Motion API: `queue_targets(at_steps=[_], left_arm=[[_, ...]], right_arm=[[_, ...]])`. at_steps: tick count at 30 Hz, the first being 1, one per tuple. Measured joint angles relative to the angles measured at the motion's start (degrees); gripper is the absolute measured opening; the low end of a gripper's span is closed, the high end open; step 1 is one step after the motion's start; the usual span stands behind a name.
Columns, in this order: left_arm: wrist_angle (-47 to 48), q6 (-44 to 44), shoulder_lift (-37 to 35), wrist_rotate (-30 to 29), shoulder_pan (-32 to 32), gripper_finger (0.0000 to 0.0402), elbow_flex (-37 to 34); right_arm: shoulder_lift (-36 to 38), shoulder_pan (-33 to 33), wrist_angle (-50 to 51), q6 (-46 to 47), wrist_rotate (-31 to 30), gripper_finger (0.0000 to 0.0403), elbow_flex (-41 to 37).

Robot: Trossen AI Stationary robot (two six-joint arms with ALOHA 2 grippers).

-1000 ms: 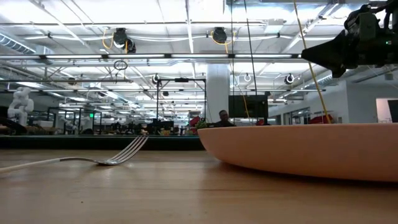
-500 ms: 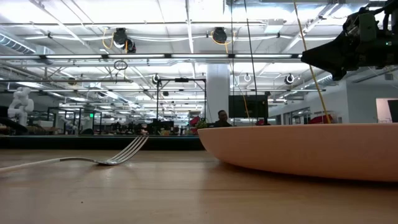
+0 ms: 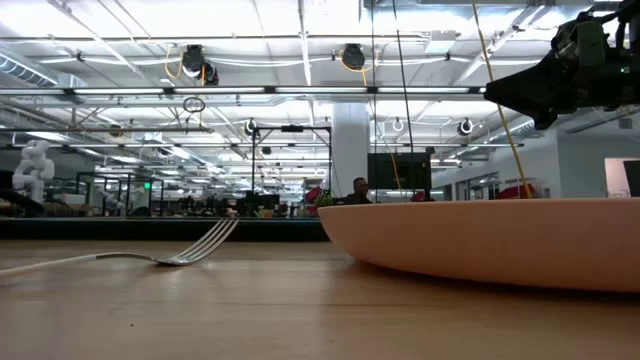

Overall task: Pick and place plate/cup/fork/spoon on tray
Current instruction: Put the green cup on the black table tray

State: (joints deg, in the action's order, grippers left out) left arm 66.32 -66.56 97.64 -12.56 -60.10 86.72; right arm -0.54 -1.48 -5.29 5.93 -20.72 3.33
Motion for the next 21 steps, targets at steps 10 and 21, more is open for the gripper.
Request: queue_targets(at_steps=[10,21], left_arm=[[-0.17,5.06,2.52,3.51,0.88,0.0090,-0.02],[0.18,17.88,1.00,7.83,6.60,0.0012,0.91]], right_arm=[[-0.02,0.00,0.75,0.68,0.03,0.0096,0.04],[-0.04,0.00,1.05,0.96,0.04,0.0096,0.04]])
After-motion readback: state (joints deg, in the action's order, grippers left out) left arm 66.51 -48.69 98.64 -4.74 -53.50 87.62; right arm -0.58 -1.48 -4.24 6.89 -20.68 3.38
